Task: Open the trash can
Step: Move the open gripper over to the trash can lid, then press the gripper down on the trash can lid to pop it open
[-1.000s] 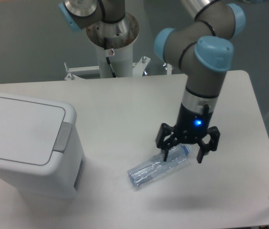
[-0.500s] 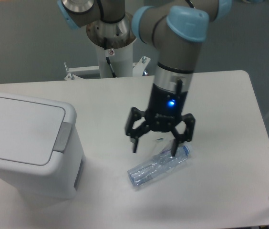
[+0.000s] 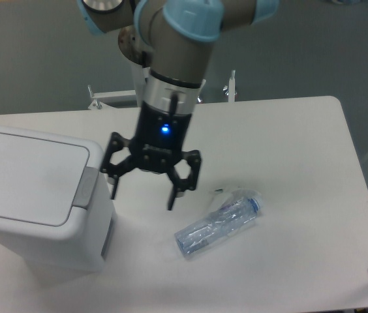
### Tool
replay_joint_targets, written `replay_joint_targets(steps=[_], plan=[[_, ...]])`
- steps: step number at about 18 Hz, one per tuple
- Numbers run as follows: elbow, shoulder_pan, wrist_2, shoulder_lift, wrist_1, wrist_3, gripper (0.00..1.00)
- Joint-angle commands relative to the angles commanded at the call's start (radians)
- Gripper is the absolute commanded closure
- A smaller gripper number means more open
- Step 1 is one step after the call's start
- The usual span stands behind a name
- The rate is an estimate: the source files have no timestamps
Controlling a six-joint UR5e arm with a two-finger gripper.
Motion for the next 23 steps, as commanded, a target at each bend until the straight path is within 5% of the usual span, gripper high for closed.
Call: replay_joint_targets(steps=[5,23], plan=[[-0.052,-0.006,0.005,0.017,0.009,0.003,0.00],[-0.083,-0.015,0.014,0.017,0.011,0.005,0.00]])
